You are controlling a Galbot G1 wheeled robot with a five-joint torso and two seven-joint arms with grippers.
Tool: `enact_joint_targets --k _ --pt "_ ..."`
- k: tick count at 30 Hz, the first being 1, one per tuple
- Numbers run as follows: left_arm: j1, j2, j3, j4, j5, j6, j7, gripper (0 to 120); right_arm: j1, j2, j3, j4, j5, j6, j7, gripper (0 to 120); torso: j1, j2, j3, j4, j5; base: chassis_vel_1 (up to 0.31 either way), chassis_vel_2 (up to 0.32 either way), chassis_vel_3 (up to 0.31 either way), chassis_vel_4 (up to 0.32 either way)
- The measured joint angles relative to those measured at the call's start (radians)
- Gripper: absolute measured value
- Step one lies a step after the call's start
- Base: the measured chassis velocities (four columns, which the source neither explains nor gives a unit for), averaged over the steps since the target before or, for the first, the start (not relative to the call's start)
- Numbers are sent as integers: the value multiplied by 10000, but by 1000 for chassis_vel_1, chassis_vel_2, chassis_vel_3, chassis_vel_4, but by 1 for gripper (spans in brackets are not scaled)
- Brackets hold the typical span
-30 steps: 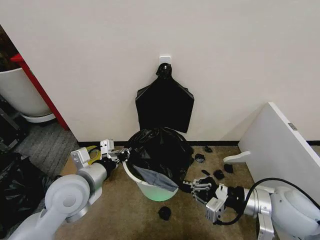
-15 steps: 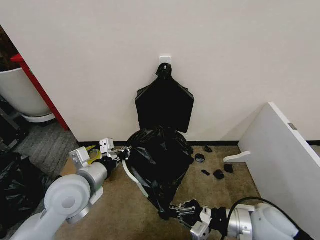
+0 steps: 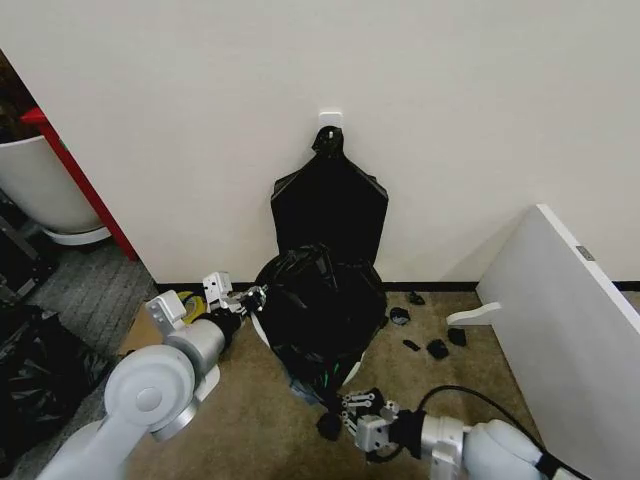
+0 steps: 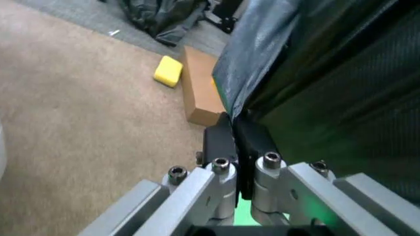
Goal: Place the garbage bag over the trash bin.
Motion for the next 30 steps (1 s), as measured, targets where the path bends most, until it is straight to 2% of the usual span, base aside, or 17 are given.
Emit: enact_joint_targets --k 5,13,21,26,30 --pt "70 -163 25 136 99 -163 -87 5 270 292 -406 -201 529 -604 384 0 0 0 0 1 0 0 0 0 0" --pt "133 -323 44 155 57 -177 -176 5 337 716 -516 -578 197 -1034 772 0 0 0 0 1 0 0 0 0 0" --pt "119 -325 9 294 77 -206 -184 5 -116 744 -260 -403 396 -802 824 0 0 0 0 0 1 0 0 0 0" --pt "17 -338 -93 547 95 -317 -163 5 -477 450 265 48 762 -309 511 15 0 0 0 0 0 0 0 0 0" --pt "-1 -327 -280 821 199 -485 -38 5 -860 -84 923 458 1155 215 148 33 0 0 0 0 0 0 0 0 0"
